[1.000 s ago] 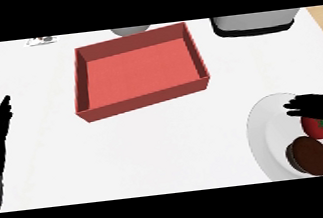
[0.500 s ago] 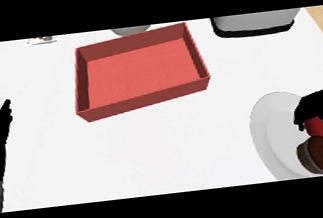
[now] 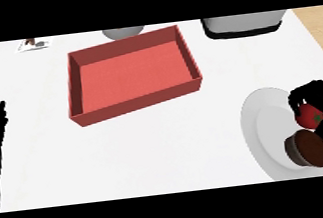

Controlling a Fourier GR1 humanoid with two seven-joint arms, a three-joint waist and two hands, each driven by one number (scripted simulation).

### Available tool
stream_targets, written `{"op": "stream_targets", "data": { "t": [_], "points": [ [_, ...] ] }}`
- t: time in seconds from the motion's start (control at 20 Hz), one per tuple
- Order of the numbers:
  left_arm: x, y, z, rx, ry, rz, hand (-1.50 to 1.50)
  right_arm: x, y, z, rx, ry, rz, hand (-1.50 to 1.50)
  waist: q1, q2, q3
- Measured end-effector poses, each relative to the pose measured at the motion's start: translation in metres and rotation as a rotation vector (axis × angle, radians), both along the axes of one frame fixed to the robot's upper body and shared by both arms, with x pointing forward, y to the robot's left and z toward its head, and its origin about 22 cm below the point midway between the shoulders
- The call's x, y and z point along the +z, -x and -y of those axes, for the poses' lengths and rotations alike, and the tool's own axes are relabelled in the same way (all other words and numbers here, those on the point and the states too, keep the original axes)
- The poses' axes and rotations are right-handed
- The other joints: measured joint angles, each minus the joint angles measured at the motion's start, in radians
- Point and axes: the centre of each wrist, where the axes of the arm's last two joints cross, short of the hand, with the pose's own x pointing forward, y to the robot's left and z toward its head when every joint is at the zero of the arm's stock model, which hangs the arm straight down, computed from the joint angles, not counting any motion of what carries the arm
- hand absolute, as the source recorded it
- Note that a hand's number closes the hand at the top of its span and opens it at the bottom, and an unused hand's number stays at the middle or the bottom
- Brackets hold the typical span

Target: Pick the tomato from the plate and place it in the cardboard box

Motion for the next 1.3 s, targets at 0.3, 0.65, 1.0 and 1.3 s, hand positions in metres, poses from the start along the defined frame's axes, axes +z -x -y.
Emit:
{"op": "stream_targets", "data": {
  "t": [0.3,0.65,1.0,1.3],
  "points": [
    [-0.005,0.008,-0.009,0.05,-0.008,-0.023,0.0,-0.012,0.004,-0.012,-0.456,-0.035,0.047,1.5,-0.056,-0.026,-0.011],
    [-0.008,0.011,-0.011,0.049,-0.009,-0.038,0.0,0.024,-0.027,-0.093,-0.656,-0.098,0.304,1.5,-0.045,-0.029,0.0],
    [-0.006,0.006,-0.004,0.021,-0.006,-0.022,0.0,0.084,-0.03,-0.223,-0.666,-0.166,0.46,1.5,-0.011,-0.015,0.008],
    [-0.004,-0.004,0.004,-0.025,-0.002,0.0,0.0,0.147,-0.008,-0.317,-0.727,-0.265,0.479,1.5,0.032,0.007,0.014]
  ]
}}
